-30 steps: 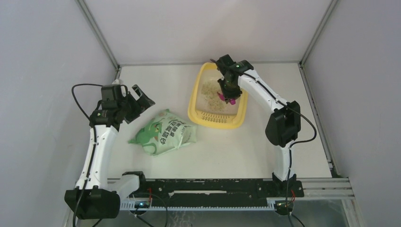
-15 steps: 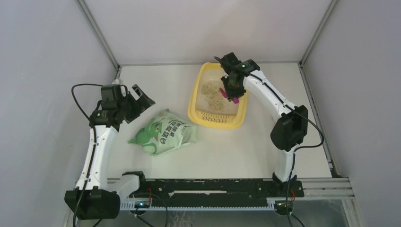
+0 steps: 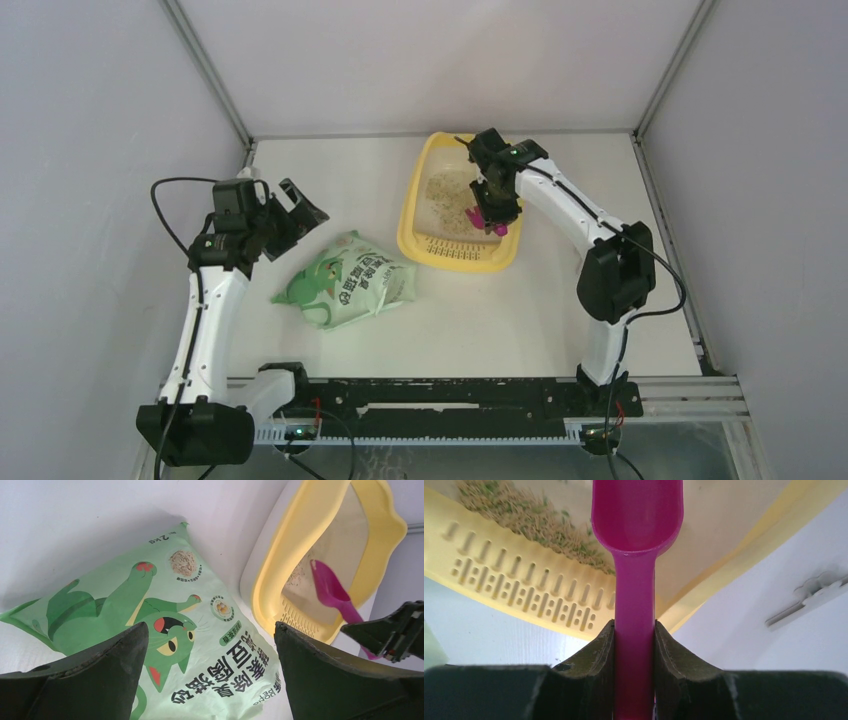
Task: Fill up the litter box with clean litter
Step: 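Pour the cat litter into the litter box, then scoop the cat litter from the cat litter bag.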
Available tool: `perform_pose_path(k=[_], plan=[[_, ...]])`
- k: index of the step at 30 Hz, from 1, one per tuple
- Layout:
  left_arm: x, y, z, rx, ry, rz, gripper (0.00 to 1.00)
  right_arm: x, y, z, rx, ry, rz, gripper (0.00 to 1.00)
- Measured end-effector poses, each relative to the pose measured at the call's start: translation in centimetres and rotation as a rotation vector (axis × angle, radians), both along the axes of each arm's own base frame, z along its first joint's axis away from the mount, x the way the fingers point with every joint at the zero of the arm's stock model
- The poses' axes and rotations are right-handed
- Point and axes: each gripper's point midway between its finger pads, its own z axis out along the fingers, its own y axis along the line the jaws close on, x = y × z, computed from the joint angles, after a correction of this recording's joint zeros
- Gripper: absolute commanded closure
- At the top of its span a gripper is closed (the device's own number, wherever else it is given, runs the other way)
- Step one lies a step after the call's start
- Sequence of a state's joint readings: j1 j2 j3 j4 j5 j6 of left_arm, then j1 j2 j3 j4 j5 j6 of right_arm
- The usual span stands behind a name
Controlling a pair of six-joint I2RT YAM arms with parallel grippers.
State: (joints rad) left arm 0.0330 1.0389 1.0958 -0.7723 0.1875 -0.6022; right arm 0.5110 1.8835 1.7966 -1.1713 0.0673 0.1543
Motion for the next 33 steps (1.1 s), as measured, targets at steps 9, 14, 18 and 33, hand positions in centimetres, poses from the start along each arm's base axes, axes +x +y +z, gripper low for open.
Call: perform_pose_path(k=[9,14,18,33], plan=[[0.0,0.0,0.0,-0.001,0.001,0.000,0.00,-1.8,0.0,2.5,0.051,-0.053,0.024,1.00],[0.0,0.0,0.0,0.000,0.001,0.000,0.00,-3.0,0.7,7.1,0.138,-0.207,0.065,1.00],[0.0,0.0,0.0,0.000,0.000,0.000,0.00,-5.7,1.1,6.7,0.175,-0.293,0.131,1.00],[0.0,0.0,0.0,0.000,-0.004,0.000,0.00,-15.8,3.4,7.6,0.504,-0.527,0.427,1.00]])
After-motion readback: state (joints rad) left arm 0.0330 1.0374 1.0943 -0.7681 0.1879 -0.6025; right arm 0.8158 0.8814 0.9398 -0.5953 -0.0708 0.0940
